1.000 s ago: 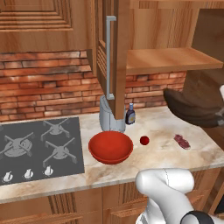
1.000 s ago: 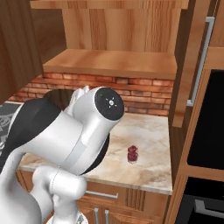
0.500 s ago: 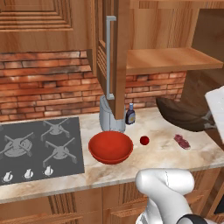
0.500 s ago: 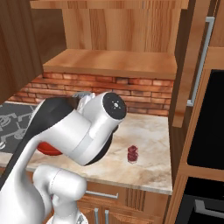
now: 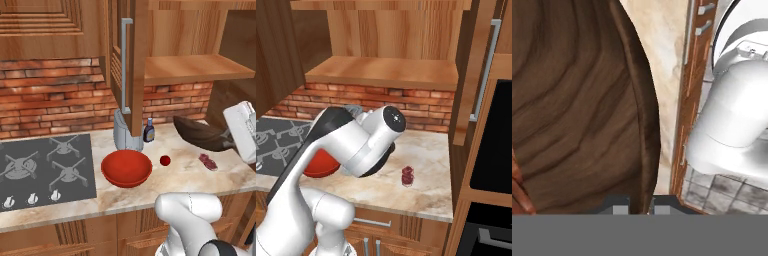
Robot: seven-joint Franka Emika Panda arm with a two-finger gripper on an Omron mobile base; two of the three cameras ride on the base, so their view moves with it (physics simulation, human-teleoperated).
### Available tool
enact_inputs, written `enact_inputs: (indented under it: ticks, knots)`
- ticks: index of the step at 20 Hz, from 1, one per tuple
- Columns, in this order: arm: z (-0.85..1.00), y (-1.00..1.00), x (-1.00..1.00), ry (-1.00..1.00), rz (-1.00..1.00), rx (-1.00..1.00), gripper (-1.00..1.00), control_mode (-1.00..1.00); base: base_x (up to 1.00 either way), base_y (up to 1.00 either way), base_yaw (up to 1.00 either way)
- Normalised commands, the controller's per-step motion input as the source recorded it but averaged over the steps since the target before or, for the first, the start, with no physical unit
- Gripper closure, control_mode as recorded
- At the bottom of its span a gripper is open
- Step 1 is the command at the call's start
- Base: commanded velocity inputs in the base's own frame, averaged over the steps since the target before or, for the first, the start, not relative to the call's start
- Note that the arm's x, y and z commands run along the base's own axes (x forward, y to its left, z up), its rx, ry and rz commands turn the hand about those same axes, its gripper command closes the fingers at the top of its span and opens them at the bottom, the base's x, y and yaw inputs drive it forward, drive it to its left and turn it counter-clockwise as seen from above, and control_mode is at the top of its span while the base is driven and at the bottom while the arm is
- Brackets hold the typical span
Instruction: Pick both bowls and place them on the counter. Then place the apple in one bowl and place the steak in the other bowl.
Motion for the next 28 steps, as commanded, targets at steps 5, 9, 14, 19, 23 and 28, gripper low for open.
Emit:
enact_inputs:
  ticks: [5, 9, 14, 19, 23, 28]
  knots:
    - [-0.18, -0.08, 0.32, 0.05, 0.02, 0.00, 1.00, -1.00, 0.00, 0.00, 0.00]
    - [-0.28, -0.05, 0.27, 0.01, 0.02, 0.00, 1.00, -1.00, 0.00, 0.00, 0.00]
    - [-0.30, -0.13, 0.28, 0.00, 0.03, 0.00, 1.00, -1.00, 0.00, 0.00, 0.00]
    - [-0.29, -0.18, 0.29, 0.00, 0.04, -0.01, 1.00, -1.00, 0.00, 0.00, 0.00]
    - [-0.26, -0.14, 0.32, 0.00, 0.04, -0.03, 1.00, -1.00, 0.00, 0.00, 0.00]
    - [-0.21, -0.15, 0.30, 0.00, 0.04, -0.06, 1.00, -1.00, 0.00, 0.00, 0.00]
